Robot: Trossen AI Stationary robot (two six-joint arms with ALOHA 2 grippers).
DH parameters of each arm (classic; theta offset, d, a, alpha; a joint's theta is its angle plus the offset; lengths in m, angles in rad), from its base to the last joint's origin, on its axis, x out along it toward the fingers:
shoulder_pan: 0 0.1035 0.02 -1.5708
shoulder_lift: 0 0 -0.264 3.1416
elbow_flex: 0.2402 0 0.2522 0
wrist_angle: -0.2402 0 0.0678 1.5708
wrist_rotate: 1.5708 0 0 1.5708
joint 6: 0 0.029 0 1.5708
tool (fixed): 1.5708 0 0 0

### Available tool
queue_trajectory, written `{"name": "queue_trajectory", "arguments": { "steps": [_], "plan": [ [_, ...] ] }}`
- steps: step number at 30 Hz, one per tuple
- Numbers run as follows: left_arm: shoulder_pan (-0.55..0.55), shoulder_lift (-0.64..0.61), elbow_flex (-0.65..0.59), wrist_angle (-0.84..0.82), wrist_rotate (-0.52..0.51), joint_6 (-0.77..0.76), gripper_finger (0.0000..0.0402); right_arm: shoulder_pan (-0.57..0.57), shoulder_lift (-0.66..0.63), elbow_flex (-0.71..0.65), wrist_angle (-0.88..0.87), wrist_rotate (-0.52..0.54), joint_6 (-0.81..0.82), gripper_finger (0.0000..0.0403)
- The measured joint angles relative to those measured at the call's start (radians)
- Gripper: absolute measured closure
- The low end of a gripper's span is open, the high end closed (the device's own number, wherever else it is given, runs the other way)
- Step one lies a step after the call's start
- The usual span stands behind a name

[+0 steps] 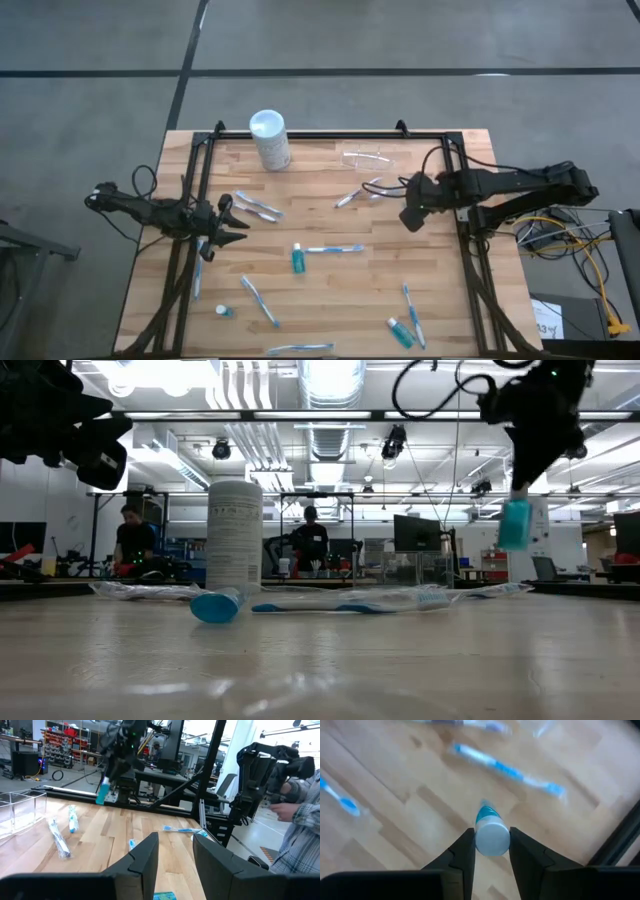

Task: Pick & Place toothbrushing station
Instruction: Put the blue mouthwash into the middle of the transparent organizer

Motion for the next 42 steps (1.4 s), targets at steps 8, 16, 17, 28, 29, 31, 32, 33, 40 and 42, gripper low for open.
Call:
{"name": "queue_trajectory", "arguments": {
  "steps": [8, 16, 17, 28, 29, 31, 32, 33, 40, 42],
  "plan": [
    [0.0, 0.0, 0.0, 0.0, 0.0, 0.0, 0.0275, -0.125, 0.049, 0.201, -0.012, -0.004, -0.14, 0.0305],
    [0.0, 0.0, 0.0, 0.0, 0.0, 0.0, 0.0275, -0.324, 0.125, 0.388, -0.015, -0.103, -0.313, 0.0303],
    [0.0, 0.0, 0.0, 0.0, 0.0, 0.0, 0.0275, -0.343, 0.141, 0.41, -0.015, -0.107, -0.335, 0.0303],
    [0.0, 0.0, 0.0, 0.0, 0.0, 0.0, 0.0275, -0.5, 0.382, 0.587, -0.016, -0.181, -0.507, 0.0303],
    [0.0, 0.0, 0.0, 0.0, 0.0, 0.0, 0.0275, -0.509, 0.401, 0.599, -0.015, -0.181, -0.518, 0.0303],
    [0.0, 0.0, 0.0, 0.0, 0.0, 0.0, 0.0275, -0.524, 0.438, 0.623, -0.011, -0.181, -0.536, 0.0303],
    [0.0, 0.0, 0.0, 0.0, 0.0, 0.0, 0.0275, -0.53, 0.456, 0.635, -0.009, -0.181, -0.543, 0.0303],
    [0.0, 0.0, 0.0, 0.0, 0.0, 0.0, 0.0275, -0.536, 0.471, 0.646, -0.008, -0.182, -0.552, 0.0303],
    [0.0, 0.0, 0.0, 0.0, 0.0, 0.0, 0.0275, -0.577, 0.579, 0.726, -0.008, -0.249, -0.6, 0.0303],
    [0.0, 0.0, 0.0, 0.0, 0.0, 0.0, 0.0275, -0.586, 0.604, 0.75, -0.009, -0.249, -0.603, 0.0303]
  ]
}}
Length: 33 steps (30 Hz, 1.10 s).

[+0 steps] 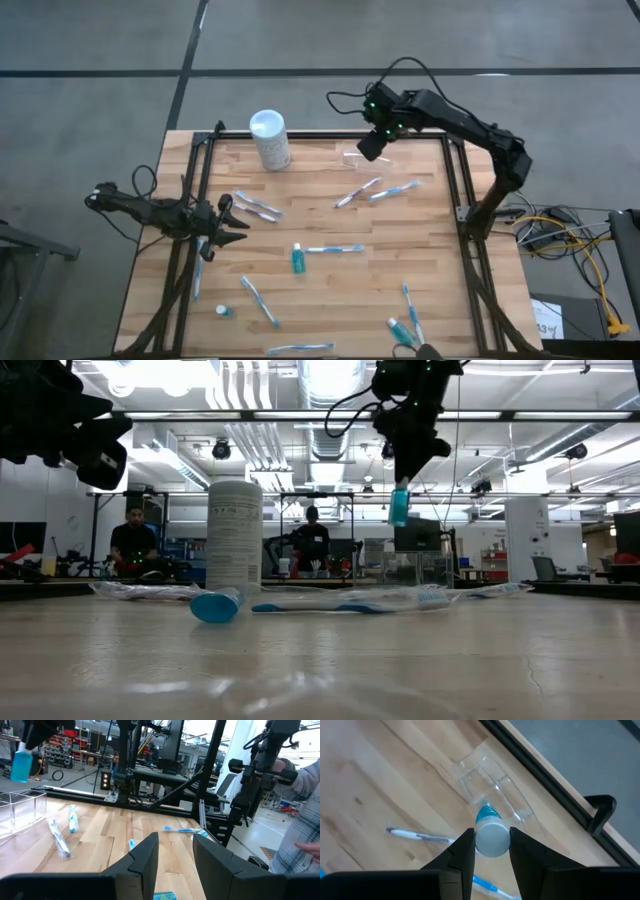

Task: Pick & Place toothbrushing station
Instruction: Put the blue mouthwash into the middle of the transparent organizer

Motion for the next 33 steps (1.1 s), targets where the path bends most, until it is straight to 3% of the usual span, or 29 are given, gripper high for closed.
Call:
{"name": "queue_trajectory", "arguments": {
  "steps": [27, 33],
  "plan": [
    [0.0, 0.0, 0.0, 0.0, 0.0, 0.0, 0.0275, -0.074, 0.084, 0.032, -0.005, -0.041, -0.048, 0.0303],
    [0.0, 0.0, 0.0, 0.0, 0.0, 0.0, 0.0275, -0.072, 0.103, 0.031, 0.023, -0.1, -0.055, 0.0303]
  ]
}}
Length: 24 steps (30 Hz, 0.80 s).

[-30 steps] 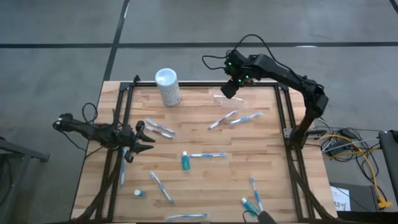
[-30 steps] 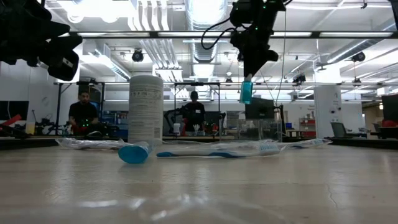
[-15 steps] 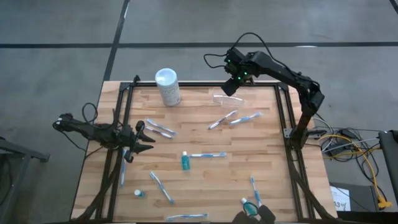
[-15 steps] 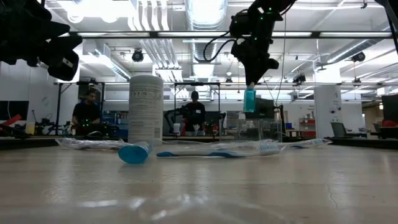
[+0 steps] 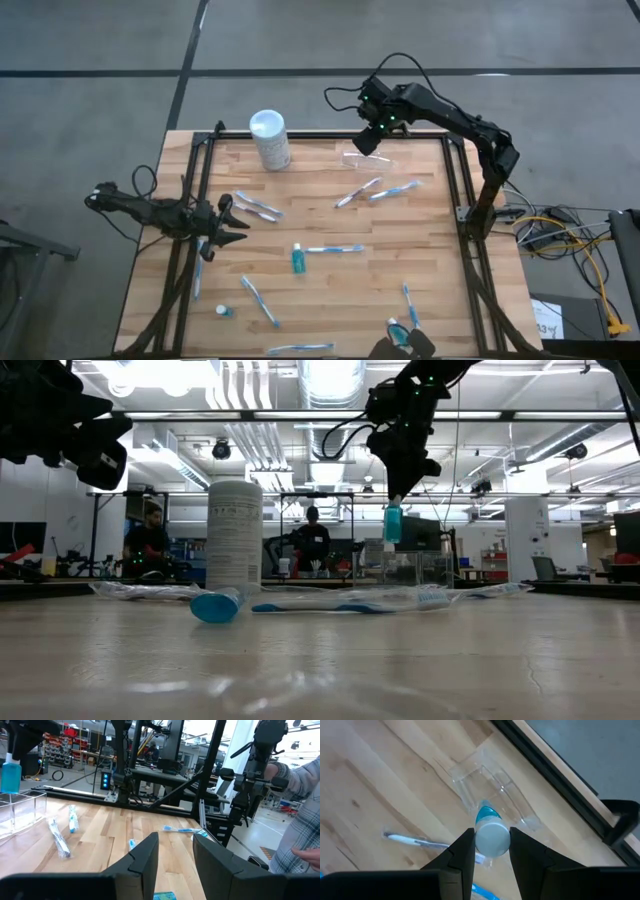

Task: Pick & Place toothbrushing station
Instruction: Put the blue mouthwash into the middle of the transparent organizer

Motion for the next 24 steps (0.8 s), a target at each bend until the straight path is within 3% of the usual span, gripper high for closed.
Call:
{"name": "queue_trajectory", "arguments": {
  "steps": [7, 24],
  "plan": [
    [0.0, 0.0, 0.0, 0.0, 0.0, 0.0, 0.0275, -0.003, 0.04, 0.0, -0.005, 0.043, 0.0, 0.0303],
    [0.0, 0.0, 0.0, 0.0, 0.0, 0.0, 0.0275, -0.007, 0.099, -0.001, -0.004, 0.037, -0.011, 0.0303]
  ]
}}
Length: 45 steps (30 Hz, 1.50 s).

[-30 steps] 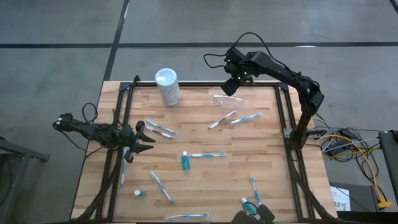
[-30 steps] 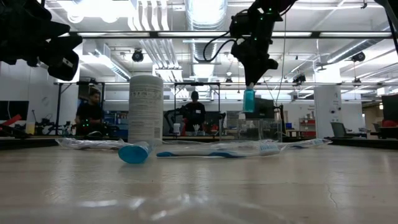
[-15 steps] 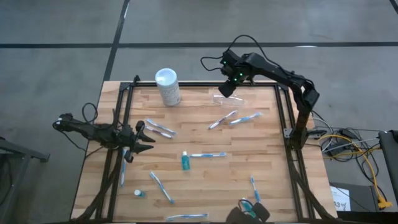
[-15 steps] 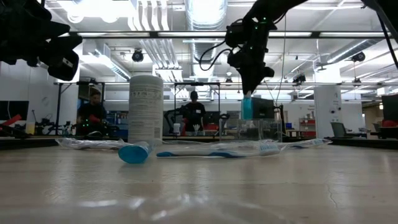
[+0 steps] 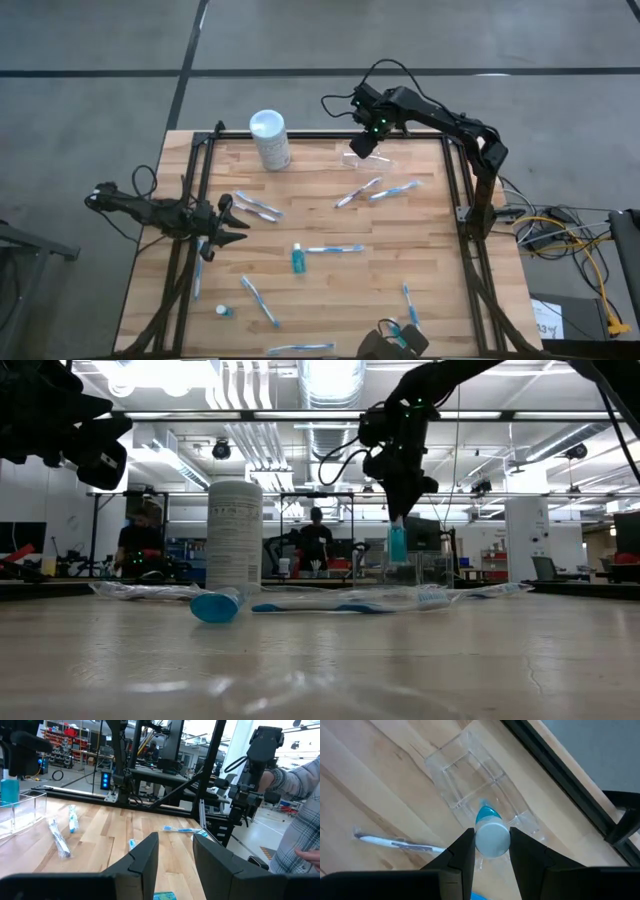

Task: Pick & Place toothbrushing station
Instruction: Put the blue mouthwash into the middle of the transparent organizer

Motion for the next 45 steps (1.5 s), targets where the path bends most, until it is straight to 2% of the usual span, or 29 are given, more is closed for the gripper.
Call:
{"name": "queue_trajectory", "arguments": {
  "steps": [15, 33, 39, 45],
  "plan": [
    [0.0, 0.0, 0.0, 0.0, 0.0, 0.0, 0.0275, 0.003, 0.097, 0.0, 0.0, -0.025, -0.042, 0.03],
    [0.0, 0.0, 0.0, 0.0, 0.0, 0.0, 0.0275, 0.014, 0.055, 0.0, 0.004, -0.018, -0.034, 0.0222],
    [0.0, 0.0, 0.0, 0.0, 0.0, 0.0, 0.0275, 0.025, 0.051, 0.001, -0.003, -0.018, -0.041, 0.0224],
    [0.0, 0.0, 0.0, 0.0, 0.0, 0.0, 0.0275, 0.044, 0.048, 0.039, -0.099, -0.018, -0.042, 0.0237]
  ]
}}
